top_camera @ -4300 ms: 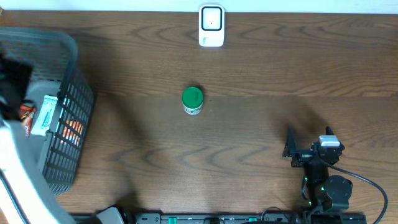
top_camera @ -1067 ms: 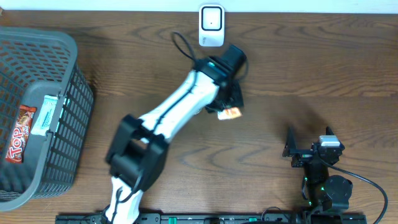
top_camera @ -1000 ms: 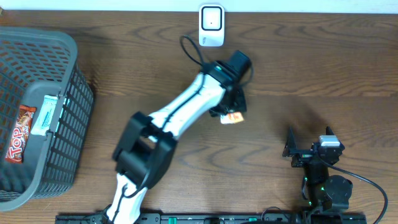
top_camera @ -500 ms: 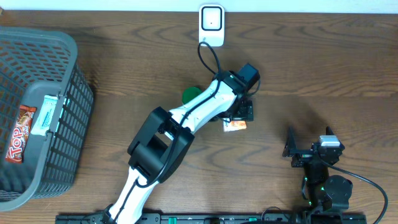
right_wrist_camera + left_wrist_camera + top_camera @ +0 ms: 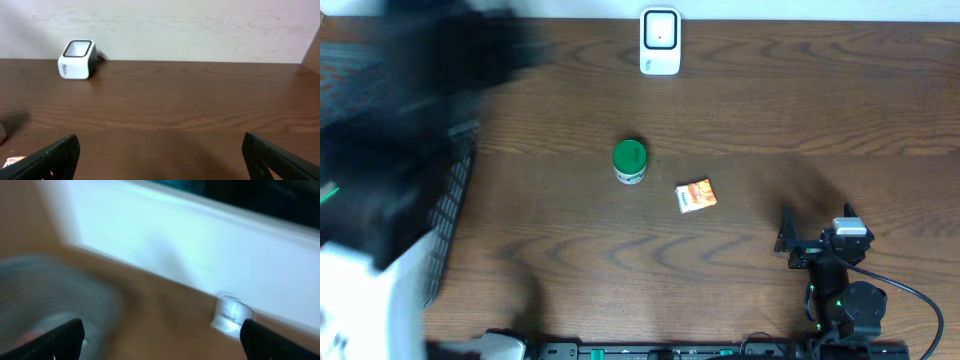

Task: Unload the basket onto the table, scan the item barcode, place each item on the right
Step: 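Drop the orange box on the table right of the container, then reach the left gripper into the basket and grasp the mint-green wipes pack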

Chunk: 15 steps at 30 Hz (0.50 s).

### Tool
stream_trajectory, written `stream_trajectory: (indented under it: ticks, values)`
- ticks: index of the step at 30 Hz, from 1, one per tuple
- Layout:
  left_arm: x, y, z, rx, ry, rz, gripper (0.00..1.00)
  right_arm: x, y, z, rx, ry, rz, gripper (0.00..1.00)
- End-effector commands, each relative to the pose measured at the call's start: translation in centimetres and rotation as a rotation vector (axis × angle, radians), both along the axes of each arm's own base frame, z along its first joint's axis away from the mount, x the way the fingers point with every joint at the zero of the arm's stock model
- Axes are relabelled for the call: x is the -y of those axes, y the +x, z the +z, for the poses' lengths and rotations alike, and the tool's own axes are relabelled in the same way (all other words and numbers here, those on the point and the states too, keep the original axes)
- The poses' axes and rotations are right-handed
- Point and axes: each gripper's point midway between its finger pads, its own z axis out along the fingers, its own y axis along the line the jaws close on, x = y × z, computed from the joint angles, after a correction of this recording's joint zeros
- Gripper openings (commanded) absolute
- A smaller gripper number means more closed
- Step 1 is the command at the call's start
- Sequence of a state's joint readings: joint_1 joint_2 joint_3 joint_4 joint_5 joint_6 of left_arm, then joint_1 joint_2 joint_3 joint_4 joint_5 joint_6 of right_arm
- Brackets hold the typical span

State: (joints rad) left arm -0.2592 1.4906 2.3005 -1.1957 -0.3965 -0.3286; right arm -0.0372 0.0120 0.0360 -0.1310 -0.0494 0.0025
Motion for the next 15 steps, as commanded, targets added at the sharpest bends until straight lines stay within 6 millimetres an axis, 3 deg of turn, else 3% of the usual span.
stream_trajectory:
  ticks: [1, 3, 5, 11, 15]
  values:
    - [-9.4, -1.5, -4.0, -0.132, -0.052, 0.366, 0.99, -0.2, 0.0, 0.0, 0.002, -0.011, 0.009, 0.99]
    - [-13.4, -3.3, -6.5, -0.211, -0.14, 0.5, 0.99, -0.2, 0.0, 0.0, 0.002, -0.011, 0.009, 0.99]
    - [-15.8, -4.3, -9.5, -0.296, -0.241, 0.58, 0.99, -0.2, 0.0, -0.1, 0.002, -0.011, 0.009, 0.99]
    - [-20.0, -4.0, -18.7, -0.458, -0.417, 0.661, 0.99, -0.2, 0.0, 0.0, 0.002, -0.011, 0.009, 0.99]
    - [-21.3, -3.5, -25.2, -0.511, -0.504, 0.671, 0.99, -0.2, 0.0, 0.0, 0.002, -0.011, 0.009, 0.99]
